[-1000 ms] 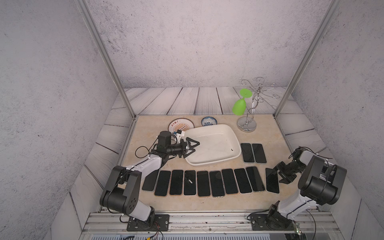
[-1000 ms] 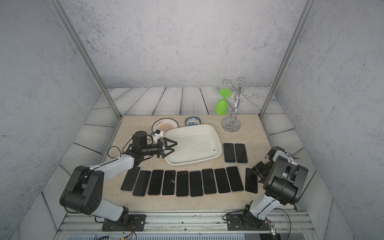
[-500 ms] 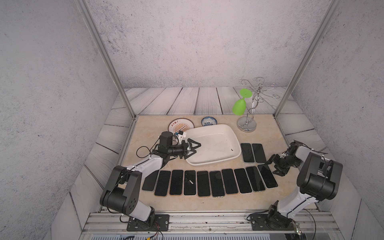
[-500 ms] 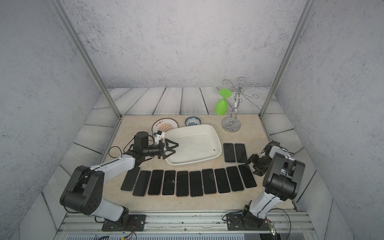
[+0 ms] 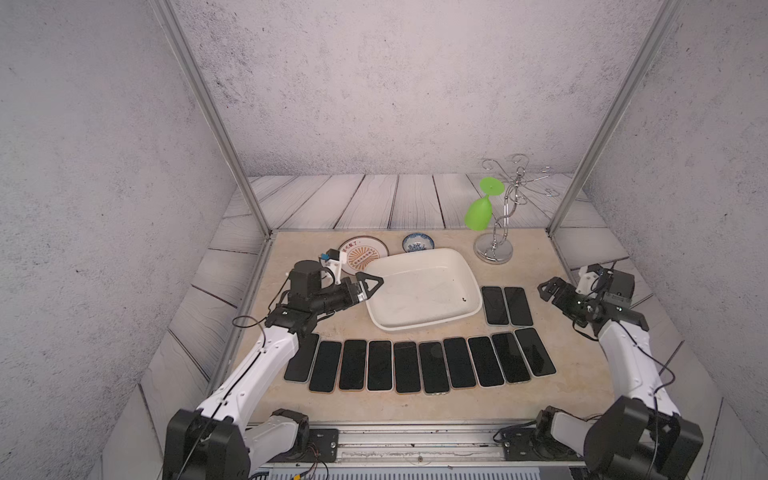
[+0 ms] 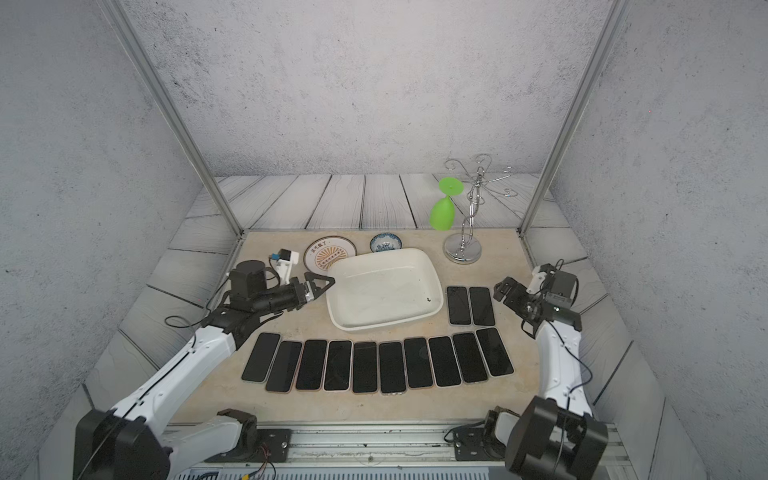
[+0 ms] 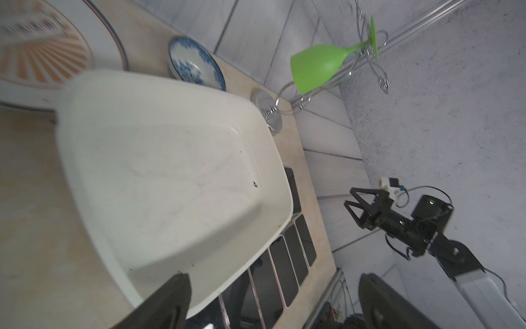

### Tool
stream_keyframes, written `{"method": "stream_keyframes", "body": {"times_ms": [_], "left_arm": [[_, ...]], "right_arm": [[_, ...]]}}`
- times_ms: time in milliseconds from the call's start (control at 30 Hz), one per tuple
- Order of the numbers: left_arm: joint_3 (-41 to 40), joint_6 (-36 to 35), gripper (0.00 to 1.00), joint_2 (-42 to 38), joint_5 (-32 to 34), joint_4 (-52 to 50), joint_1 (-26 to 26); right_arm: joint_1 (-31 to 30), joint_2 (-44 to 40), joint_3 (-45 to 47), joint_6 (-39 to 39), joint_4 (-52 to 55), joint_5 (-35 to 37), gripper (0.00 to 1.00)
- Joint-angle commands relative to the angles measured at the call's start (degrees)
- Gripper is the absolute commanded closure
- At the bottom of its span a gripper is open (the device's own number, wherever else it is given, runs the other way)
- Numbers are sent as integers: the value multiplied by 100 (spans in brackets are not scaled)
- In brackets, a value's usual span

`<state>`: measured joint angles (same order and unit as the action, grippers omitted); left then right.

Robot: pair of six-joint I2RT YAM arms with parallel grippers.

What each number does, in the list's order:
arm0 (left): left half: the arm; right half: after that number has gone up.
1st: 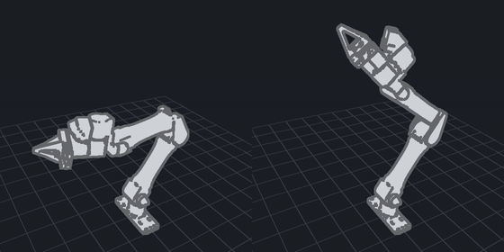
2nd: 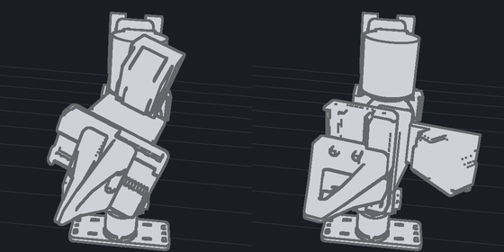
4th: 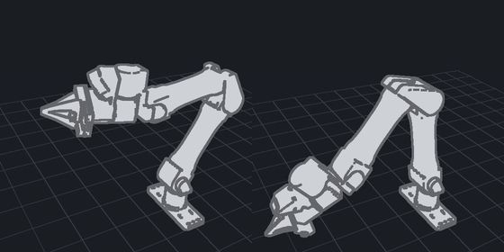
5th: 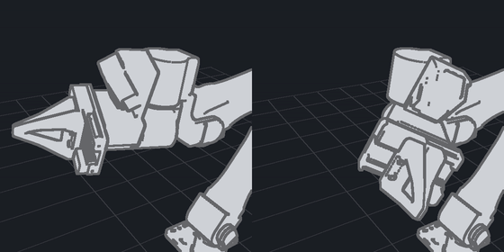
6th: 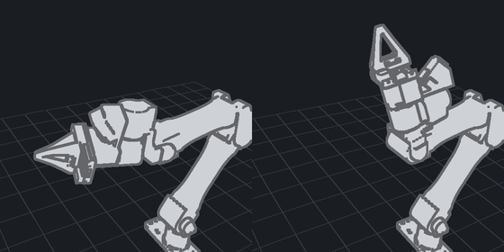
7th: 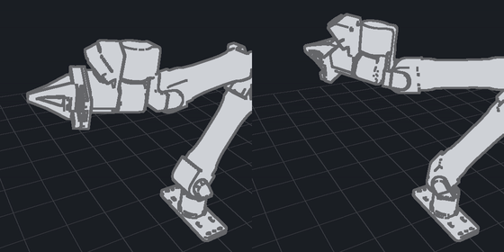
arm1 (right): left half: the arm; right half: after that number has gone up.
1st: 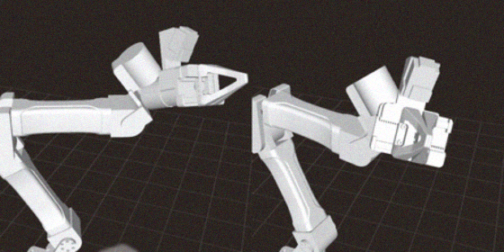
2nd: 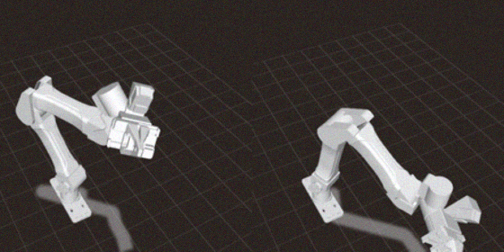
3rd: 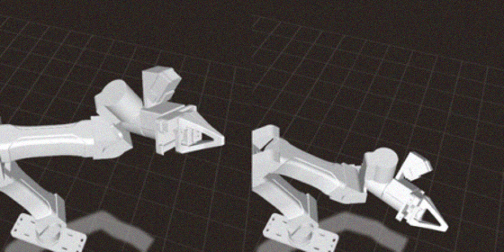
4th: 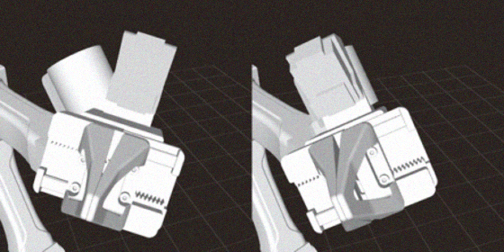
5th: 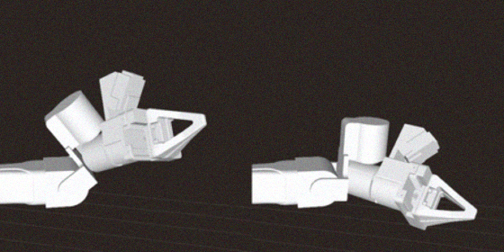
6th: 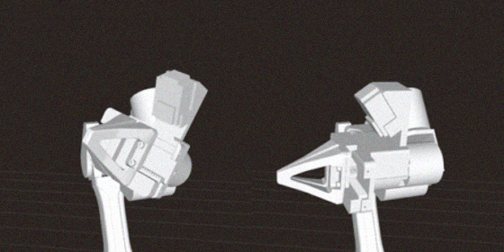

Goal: Take the phone out of the storage box
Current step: Reset both arms

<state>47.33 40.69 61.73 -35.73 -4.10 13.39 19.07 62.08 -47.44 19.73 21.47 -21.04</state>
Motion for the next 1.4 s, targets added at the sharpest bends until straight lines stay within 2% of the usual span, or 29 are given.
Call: {"method": "stream_keyframes", "body": {"times_ms": [0,67,133,200,267,333,467,533,600,700,833,900,933,967,1000,1033,1067,1100,1167,1233,1367], "left_arm": [[-53,-941,2,-285,1711,-894,-584],[-261,-1132,2,-512,2521,-653,-985],[-653,-1477,2,-716,3427,-119,-1173],[-1375,-2254,2,-921,4102,885,-1202],[-2359,-2745,2,-1031,4544,2424,-1283],[-2879,-3106,2,-939,4625,3367,-1375],[-2712,-3461,2,-172,4079,3423,-1590],[-2937,-3483,2,341,4109,4269,-1635],[-3049,-3559,2,938,3628,4992,-1737],[-3047,-3724,2,1576,3370,5484,-1732],[-3127,-3771,2,2547,3172,6589,-1730],[-2914,-3806,2,2751,3086,6553,-1733],[-2774,-3807,2,2675,3056,6134,-1734],[-2623,-3826,2,2557,3029,5663,-1733],[-2498,-3862,2,2463,3015,5261,-1727],[-2507,-3822,2,2582,3019,5486,-1733],[-2509,-3807,2,2650,3051,5593,-1733],[-2473,-3784,2,2660,3080,5545,-1731],[-2213,-3742,2,2574,3167,4870,-1728],[-2217,-3784,2,2622,3146,4958,-1705],[-2195,-3796,2,2592,3147,4855,-1705]], "right_arm": [[-465,-415,1006,-279,-2100,810,1],[-718,-400,1718,-459,-3386,1333,1],[-902,-60,2067,-580,-4294,1423,1],[-1150,358,2144,-779,-4778,1559,1],[-1508,767,2240,-1069,-5330,1857,1],[-1663,1035,2273,-1131,-5771,2186,1],[-1674,1419,2164,-1204,-6322,2759,1],[-1670,1437,1918,-1319,-5844,2538,1],[-1670,1634,1871,-1279,-6105,2569,1],[-1670,1376,1829,-1270,-5450,2575,1],[-1670,962,2339,-1194,-5684,2748,1],[-1689,940,2424,-1302,-5605,2745,1],[-1696,1040,2572,-1214,-5774,2912,1],[-1701,1187,2770,-1130,-6180,2958,1],[-1730,1455,3128,-1242,-7042,2956,1],[-1765,1763,3273,-1228,-7664,3083,1],[-1744,2029,3188,-1191,-7786,3191,1],[-1759,2243,2961,-1203,-7589,3150,1],[-1772,2439,2371,-1319,-6533,2860,1],[-1915,2531,2261,-1398,-6486,3083,1],[-1912,2506,2215,-1397,-6355,3079,1]]}}
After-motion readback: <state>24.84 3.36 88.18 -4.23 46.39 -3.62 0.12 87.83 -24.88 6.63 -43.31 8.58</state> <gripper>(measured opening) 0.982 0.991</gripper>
